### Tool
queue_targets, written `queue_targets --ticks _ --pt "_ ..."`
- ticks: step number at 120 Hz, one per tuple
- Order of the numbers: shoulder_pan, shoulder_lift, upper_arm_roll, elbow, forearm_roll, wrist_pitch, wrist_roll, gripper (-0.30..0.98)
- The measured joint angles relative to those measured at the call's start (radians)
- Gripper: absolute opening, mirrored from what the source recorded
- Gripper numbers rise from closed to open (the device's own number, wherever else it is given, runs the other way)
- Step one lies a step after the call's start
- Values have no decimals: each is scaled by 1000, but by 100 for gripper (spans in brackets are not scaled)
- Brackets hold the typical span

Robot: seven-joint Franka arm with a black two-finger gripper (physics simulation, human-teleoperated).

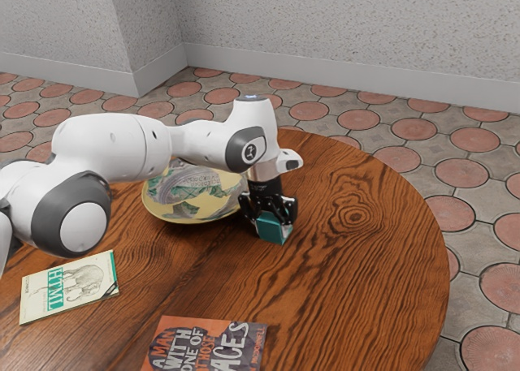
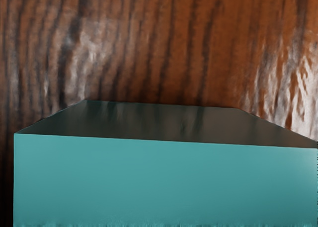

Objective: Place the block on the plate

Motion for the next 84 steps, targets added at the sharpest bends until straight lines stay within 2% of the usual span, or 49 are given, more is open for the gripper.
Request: queue_targets --ticks 20,58,73,84 --pt "0 -9 -2 -1 1 -6 2 40" --pt "-17 -175 6 -44 17 -43 -2 37" --pt "-8 -197 28 83 59 -130 -2 37" --pt "39 -194 53 149 78 -195 1 38"
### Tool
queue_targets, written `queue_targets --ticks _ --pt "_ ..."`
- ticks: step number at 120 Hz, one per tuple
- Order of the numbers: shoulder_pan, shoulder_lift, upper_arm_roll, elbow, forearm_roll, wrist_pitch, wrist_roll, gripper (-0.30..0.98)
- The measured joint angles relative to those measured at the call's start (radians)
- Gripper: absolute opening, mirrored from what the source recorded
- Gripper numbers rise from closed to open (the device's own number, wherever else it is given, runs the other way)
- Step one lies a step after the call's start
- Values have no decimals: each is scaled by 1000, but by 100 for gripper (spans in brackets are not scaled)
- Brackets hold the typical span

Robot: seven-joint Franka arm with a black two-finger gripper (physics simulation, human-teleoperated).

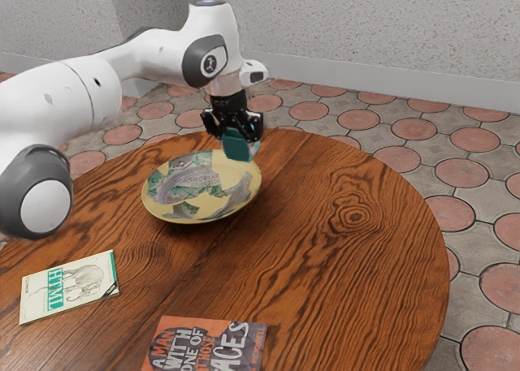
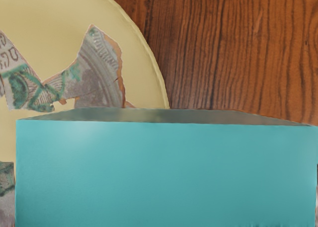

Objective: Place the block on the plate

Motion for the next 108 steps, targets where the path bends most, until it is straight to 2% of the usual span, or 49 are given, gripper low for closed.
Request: queue_targets --ticks 27,40,76,108 --pt "170 66 -39 12 12 -55 14 39" --pt "220 117 -66 19 12 -59 25 39" --pt "231 208 -86 74 3 -65 57 40" --pt "233 198 -101 81 -2 -69 78 60"
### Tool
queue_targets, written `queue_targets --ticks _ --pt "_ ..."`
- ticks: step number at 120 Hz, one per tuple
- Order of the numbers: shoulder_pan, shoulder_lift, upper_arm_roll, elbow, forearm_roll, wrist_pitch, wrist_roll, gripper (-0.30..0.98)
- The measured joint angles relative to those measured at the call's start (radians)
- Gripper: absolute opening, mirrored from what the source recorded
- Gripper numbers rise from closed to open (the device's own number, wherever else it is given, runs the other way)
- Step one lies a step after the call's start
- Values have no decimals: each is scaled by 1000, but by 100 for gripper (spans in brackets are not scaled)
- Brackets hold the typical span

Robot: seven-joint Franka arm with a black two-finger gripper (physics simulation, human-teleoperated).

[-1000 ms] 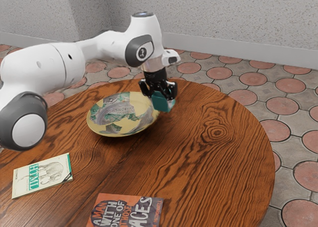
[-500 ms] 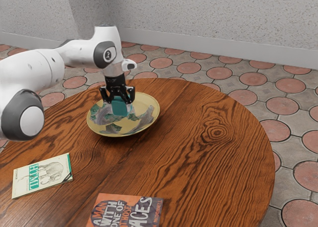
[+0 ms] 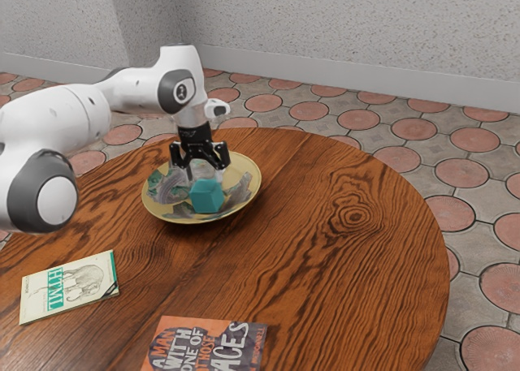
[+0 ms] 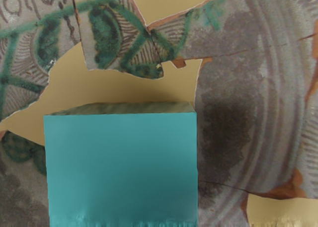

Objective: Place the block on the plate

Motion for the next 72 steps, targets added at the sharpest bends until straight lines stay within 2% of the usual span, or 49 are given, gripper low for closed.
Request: queue_targets --ticks 12,35,44,57,72 --pt "-25 -104 2 -57 -1 -2 5 63" --pt "-139 -476 3 -392 1 -9 11 66" --pt "-209 -585 11 -454 6 -37 13 67" --pt "-298 -745 91 -525 12 -99 16 68" --pt "-283 -823 144 -571 16 -151 31 68"
